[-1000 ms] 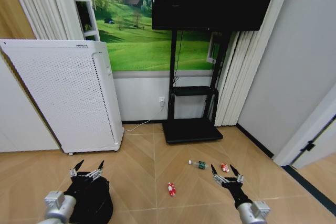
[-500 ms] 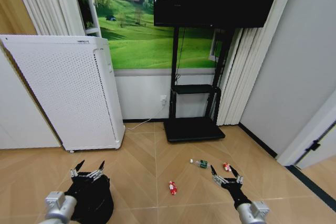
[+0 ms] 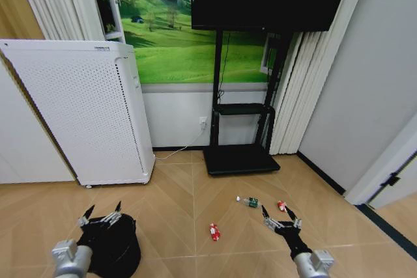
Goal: Pick up the trash bin and place the garbage on the floor into it.
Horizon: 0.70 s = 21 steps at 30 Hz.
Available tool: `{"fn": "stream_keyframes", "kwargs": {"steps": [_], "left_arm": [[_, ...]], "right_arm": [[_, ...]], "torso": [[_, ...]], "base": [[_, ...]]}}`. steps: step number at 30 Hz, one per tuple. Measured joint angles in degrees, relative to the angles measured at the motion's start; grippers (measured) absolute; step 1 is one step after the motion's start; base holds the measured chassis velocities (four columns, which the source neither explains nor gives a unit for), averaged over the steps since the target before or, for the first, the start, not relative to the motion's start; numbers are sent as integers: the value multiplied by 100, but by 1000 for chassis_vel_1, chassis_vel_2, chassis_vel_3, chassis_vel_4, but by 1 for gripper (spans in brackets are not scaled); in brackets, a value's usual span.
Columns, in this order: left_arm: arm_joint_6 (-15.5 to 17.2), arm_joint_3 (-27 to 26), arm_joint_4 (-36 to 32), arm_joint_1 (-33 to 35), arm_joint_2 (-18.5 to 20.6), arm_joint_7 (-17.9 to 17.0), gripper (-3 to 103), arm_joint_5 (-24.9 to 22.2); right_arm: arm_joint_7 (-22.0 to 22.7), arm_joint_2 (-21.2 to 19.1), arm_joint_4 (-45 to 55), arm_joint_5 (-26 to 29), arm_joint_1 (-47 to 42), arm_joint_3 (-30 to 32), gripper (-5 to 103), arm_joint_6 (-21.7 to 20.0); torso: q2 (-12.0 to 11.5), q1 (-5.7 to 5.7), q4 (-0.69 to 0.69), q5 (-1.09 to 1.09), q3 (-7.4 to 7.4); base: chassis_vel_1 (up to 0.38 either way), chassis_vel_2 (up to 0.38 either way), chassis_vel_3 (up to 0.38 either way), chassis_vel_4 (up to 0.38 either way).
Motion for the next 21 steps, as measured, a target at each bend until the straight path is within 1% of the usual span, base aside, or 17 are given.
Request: {"fn": "stream_keyframes", "kwargs": {"steps": [1,2,3,4,5,6,7,9,12,14,15,16,18,20,21], "left_arm": [[863,-89,-59,85,-142,-900,100,-314],[1484,-162,-164,131,-166,-1430,100,-671],[1802,-197,-206,134,-159,-1697,100,-942],[1802,-197,-206,134,-159,-1697,100,-942],[2031,-211,-212,118,-134,-1918,100,-1183],[2178,-211,-149,42,-84,-2124,100,-1410],[2178,-211,-149,42,-84,-2124,100,-1410],[2178,-165,59,-101,-5,-2224,100,-1505],[2213,-127,175,-176,23,-2228,100,-1510],[2266,-71,389,-308,44,-2224,100,-1531],[2265,-42,528,-384,45,-2217,102,-1532],[2265,-42,528,-384,45,-2217,102,-1532],[2251,2,743,-463,45,-2212,98,-1521],[2245,5,804,-466,44,-2191,98,-1511],[2239,4,861,-466,44,-2143,96,-1505]], "right_arm": [[41,-2,-126,2,55,14,100,14],[71,-20,-209,2,97,23,100,17],[79,-33,-247,2,121,24,100,17],[79,-33,-247,2,121,24,100,17],[85,-37,-276,2,139,23,100,18],[92,-30,-302,-6,161,14,100,19],[92,-30,-302,-6,161,14,100,19],[104,14,-315,-22,169,-12,100,19],[109,31,-329,-32,167,-15,100,24],[155,35,-372,-34,157,-9,100,49],[184,35,-394,-33,160,1,100,61],[184,35,-394,-33,160,1,100,61],[217,24,-419,-32,175,25,100,79],[237,23,-419,-30,183,28,100,81],[263,23,-421,-28,197,28,100,82]], "torso": [[5,0,1,0,4],[10,0,2,0,7],[13,0,2,2,8],[13,0,2,2,8],[16,-1,1,2,10],[20,-1,0,0,13],[20,-1,0,0,13],[26,-1,0,-1,18],[29,-1,0,0,20],[33,-1,0,0,23],[35,-1,0,-1,24],[35,-1,0,-1,24],[38,-1,0,-1,27],[40,-1,0,0,28],[41,-1,0,-1,29]], "base": [[0,0,0,0],[0,0,0,0],[0,0,0,0],[0,0,0,0],[0,0,0,0],[0,0,0,0],[0,0,0,0],[0,0,0,0],[0,0,0,0],[0,0,0,0],[0,0,0,0],[0,0,0,0],[0,0,0,0],[0,0,0,0],[0,0,0,0]]}}
